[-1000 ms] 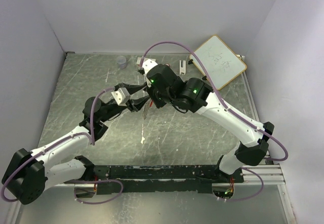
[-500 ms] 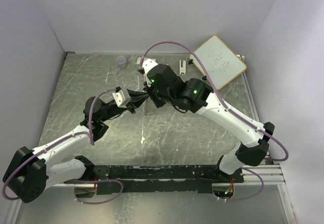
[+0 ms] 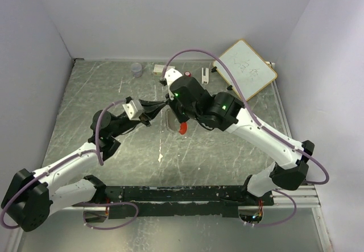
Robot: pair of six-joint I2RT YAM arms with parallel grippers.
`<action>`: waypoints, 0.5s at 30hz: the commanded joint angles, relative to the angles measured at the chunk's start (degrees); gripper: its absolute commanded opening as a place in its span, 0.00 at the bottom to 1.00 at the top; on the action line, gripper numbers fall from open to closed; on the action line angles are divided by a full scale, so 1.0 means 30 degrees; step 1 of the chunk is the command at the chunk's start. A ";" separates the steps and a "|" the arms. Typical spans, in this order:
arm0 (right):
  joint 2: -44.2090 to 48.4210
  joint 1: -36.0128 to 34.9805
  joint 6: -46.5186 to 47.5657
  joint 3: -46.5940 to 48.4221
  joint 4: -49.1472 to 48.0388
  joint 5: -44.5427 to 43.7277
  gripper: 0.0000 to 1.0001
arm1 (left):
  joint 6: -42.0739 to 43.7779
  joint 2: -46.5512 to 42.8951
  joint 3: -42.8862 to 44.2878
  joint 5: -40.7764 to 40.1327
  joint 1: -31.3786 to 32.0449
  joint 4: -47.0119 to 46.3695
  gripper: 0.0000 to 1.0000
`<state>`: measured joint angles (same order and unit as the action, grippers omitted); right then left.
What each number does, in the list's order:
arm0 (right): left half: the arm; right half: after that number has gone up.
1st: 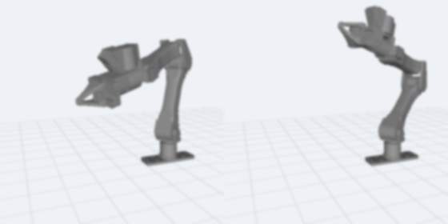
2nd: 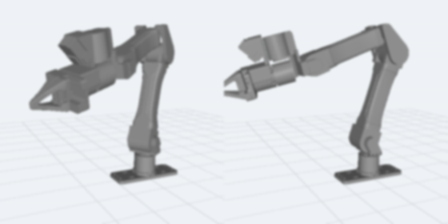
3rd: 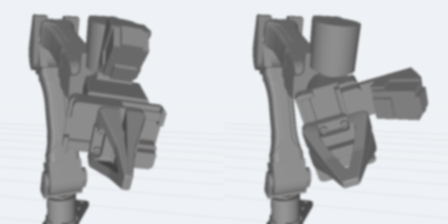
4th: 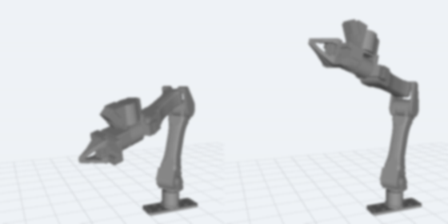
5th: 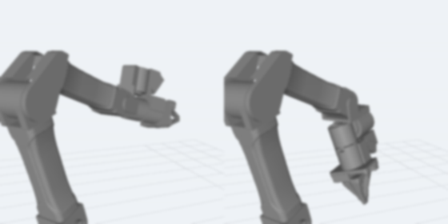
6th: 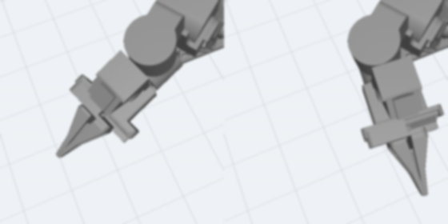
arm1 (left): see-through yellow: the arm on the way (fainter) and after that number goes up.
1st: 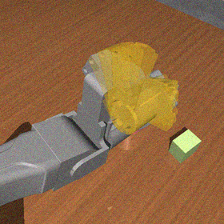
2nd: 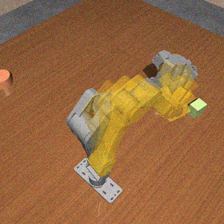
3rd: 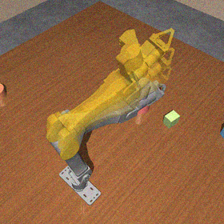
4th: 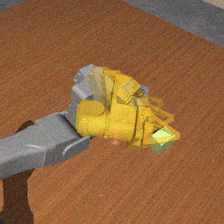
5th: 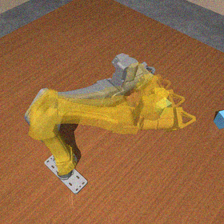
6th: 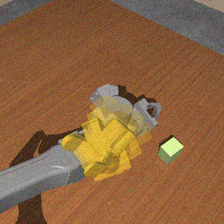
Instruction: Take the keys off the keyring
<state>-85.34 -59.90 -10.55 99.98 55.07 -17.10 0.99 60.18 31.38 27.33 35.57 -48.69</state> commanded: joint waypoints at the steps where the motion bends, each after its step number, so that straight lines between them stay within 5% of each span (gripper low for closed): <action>1: 0.0903 -0.0015 -0.0078 -0.0384 -0.1198 -0.0094 0.00 | -0.0296 -0.0465 0.0031 -0.1280 -0.0022 -0.0502 0.07; 8: 0.1149 -0.0018 0.0079 -0.0551 -0.1366 0.0025 0.00 | -0.0596 -0.0038 0.0177 -0.0737 -0.0033 -0.0648 0.07; 15: 0.1141 -0.0017 0.0204 -0.0578 -0.1471 -0.0309 0.00 | -0.0979 0.0135 -0.0158 0.0011 -0.0037 -0.0790 0.45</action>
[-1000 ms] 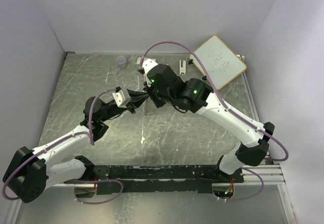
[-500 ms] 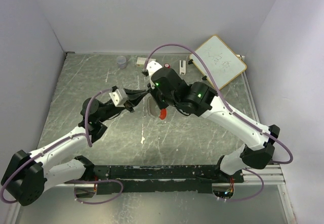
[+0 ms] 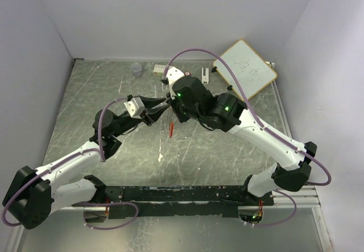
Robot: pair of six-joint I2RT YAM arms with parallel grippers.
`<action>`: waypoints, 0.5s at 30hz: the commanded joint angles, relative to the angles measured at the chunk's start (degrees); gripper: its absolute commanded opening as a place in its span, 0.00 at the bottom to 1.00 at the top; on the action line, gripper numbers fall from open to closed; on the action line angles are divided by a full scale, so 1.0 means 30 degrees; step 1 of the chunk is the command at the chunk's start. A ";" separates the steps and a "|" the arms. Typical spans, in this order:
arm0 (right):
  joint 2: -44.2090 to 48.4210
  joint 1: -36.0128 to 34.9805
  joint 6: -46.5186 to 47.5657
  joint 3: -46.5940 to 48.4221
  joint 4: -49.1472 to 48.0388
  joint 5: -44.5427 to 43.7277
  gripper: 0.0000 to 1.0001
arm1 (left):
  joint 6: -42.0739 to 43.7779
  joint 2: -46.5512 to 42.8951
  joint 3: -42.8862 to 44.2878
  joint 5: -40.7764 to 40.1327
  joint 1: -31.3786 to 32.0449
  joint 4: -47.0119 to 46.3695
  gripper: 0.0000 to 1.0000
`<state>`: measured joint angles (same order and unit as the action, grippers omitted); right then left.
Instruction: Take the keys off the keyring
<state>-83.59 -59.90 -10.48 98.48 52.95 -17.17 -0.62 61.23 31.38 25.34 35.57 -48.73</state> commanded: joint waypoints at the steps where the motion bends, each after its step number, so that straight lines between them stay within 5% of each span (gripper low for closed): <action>1: 0.0563 -0.0022 0.0179 -0.0098 -0.0759 -0.0324 0.00 | -0.0485 -0.0400 -0.0419 0.0698 -0.0038 -0.0961 0.46; 15: -0.0140 -0.0014 0.0013 0.0222 -0.0272 -0.0751 0.00 | -0.1422 -0.2041 -0.1822 0.2003 -0.0033 -0.2050 0.46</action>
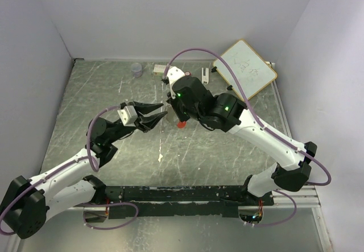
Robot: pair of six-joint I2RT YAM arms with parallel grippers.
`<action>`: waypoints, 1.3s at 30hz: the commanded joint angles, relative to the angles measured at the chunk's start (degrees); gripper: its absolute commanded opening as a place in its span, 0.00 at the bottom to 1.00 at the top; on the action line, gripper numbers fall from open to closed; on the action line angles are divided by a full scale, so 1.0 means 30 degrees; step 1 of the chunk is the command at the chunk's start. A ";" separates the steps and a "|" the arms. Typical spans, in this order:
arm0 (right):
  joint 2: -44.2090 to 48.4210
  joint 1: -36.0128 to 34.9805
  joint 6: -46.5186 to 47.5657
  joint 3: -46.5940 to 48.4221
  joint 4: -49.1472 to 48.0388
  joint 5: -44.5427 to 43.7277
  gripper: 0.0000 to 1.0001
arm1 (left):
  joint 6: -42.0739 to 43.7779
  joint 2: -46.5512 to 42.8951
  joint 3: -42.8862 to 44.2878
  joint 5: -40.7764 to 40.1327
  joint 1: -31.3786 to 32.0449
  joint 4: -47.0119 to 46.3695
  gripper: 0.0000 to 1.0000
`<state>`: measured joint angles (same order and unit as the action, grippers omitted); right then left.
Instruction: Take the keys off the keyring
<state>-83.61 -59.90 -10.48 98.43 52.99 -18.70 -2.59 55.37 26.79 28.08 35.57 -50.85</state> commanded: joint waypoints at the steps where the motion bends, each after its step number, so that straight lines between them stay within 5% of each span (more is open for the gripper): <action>1: -0.0132 -0.0029 0.0026 0.0258 -0.0316 -0.0143 0.00 | -0.0864 0.0057 -0.0222 0.1250 -0.0026 -0.1526 0.47; 18: -0.0012 -0.0049 0.0219 0.0119 -0.0289 0.0432 0.00 | -0.0954 0.1312 -0.0017 -0.0239 -0.0022 -0.2765 0.52; 27: -0.0137 -0.0062 0.0291 0.0177 -0.0218 0.0621 0.00 | -0.0688 0.2677 0.0586 0.0604 -0.0022 -0.3246 0.82; 39: 0.0010 -0.0045 0.0302 -0.0027 -0.0322 0.0780 0.00 | -0.0977 0.2916 0.0602 0.1337 -0.0036 -0.4670 0.76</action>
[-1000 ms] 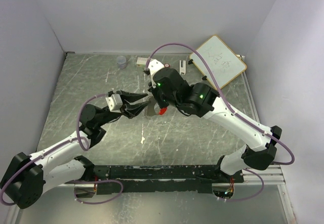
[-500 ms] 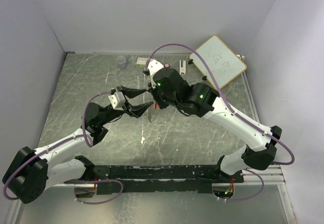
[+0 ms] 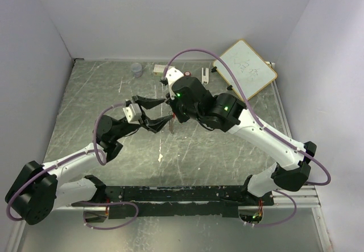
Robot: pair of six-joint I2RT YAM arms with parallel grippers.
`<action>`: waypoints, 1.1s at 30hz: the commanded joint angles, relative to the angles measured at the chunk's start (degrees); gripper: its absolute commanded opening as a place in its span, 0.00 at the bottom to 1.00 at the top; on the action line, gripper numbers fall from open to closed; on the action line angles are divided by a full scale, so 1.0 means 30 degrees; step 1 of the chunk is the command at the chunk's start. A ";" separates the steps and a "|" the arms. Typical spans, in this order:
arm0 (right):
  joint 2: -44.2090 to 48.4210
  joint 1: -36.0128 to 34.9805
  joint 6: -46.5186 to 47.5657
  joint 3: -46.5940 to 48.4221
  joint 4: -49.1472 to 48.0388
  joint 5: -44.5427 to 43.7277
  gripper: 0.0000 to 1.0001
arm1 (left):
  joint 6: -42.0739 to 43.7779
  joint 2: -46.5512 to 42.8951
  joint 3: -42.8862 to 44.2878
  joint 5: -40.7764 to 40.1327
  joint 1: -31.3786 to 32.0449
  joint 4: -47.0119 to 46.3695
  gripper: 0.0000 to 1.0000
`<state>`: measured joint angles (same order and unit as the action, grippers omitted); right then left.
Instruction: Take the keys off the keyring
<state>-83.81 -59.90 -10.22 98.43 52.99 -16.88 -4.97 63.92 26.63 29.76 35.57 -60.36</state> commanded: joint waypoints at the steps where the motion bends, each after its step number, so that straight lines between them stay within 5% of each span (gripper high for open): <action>1: 0.0075 -0.0066 0.0202 -0.0028 -0.0320 0.0178 0.00 | -0.0188 0.0053 0.0660 0.0800 -0.0023 -0.1538 0.74; 16: 0.0222 -0.0084 0.0242 -0.0057 -0.0331 0.0296 0.00 | 0.0779 0.0242 0.1171 0.0137 -0.0022 -0.0444 0.54; 33: 0.0361 -0.0117 0.0268 -0.0055 -0.0467 0.0487 0.00 | 0.0814 0.1273 0.1917 0.0391 -0.0023 -0.0432 0.46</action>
<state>-83.79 -59.90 -9.82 98.32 52.99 -16.23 -2.85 67.44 30.63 30.17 35.55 -60.16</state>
